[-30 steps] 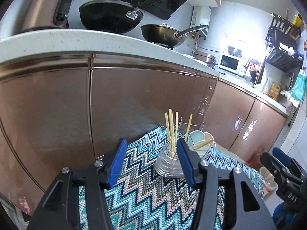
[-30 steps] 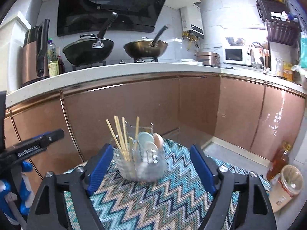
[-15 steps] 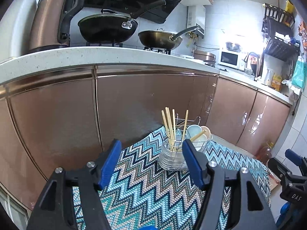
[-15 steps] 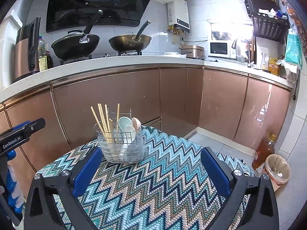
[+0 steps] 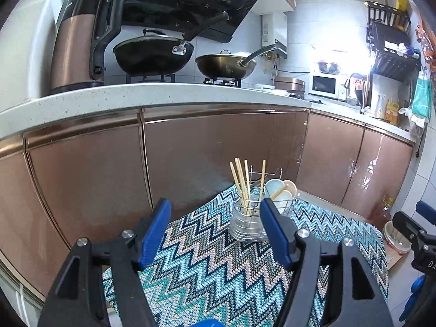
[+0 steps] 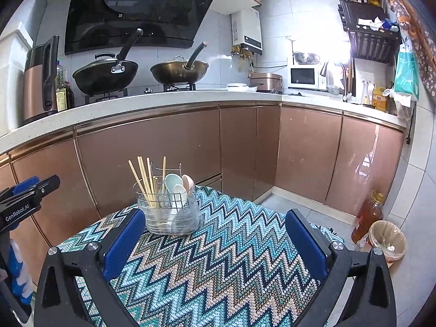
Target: Organize utensils
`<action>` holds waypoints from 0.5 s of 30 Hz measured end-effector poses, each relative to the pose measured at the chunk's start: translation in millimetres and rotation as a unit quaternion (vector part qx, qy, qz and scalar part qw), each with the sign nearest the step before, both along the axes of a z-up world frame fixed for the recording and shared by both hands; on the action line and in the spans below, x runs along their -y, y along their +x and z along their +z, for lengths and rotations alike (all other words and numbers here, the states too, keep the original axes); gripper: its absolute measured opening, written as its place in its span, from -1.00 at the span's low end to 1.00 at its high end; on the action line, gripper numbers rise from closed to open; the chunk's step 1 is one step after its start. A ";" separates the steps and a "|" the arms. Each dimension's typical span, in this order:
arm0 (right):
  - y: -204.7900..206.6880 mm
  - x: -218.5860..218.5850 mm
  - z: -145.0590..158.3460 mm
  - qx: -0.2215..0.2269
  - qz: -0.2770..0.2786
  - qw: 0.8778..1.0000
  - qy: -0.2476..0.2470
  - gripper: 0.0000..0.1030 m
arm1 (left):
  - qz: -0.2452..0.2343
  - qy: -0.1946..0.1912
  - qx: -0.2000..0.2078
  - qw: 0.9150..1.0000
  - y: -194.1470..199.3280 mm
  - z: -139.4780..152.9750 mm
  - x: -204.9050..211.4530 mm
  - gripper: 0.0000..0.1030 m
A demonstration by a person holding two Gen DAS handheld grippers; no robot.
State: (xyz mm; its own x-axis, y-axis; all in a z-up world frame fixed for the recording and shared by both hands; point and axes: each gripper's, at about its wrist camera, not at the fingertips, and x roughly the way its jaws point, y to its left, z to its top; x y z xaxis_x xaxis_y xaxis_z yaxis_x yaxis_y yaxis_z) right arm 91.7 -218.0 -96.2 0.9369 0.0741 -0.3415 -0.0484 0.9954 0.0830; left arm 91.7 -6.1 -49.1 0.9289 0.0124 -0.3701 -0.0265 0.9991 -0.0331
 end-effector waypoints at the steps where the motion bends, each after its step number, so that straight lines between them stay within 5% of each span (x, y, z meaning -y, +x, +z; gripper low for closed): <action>1: -1.7 -0.5 0.9 0.001 0.000 1.000 -0.001 1.00 | -0.001 0.002 0.001 1.000 -2.0 1.1 1.0 0.28; 15: -15.8 -6.0 7.8 0.007 -0.003 1.000 -0.007 1.00 | -0.003 0.019 0.008 1.000 -19.4 10.0 4.9 0.28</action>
State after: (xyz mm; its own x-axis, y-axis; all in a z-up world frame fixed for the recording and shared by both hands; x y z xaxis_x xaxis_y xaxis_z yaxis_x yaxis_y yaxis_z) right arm 75.8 -212.0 -88.4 0.9418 0.0645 -0.3298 -0.0442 0.9967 0.0687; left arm 72.4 -11.0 -39.1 0.9345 0.0210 -0.3555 -0.0204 0.9998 0.0053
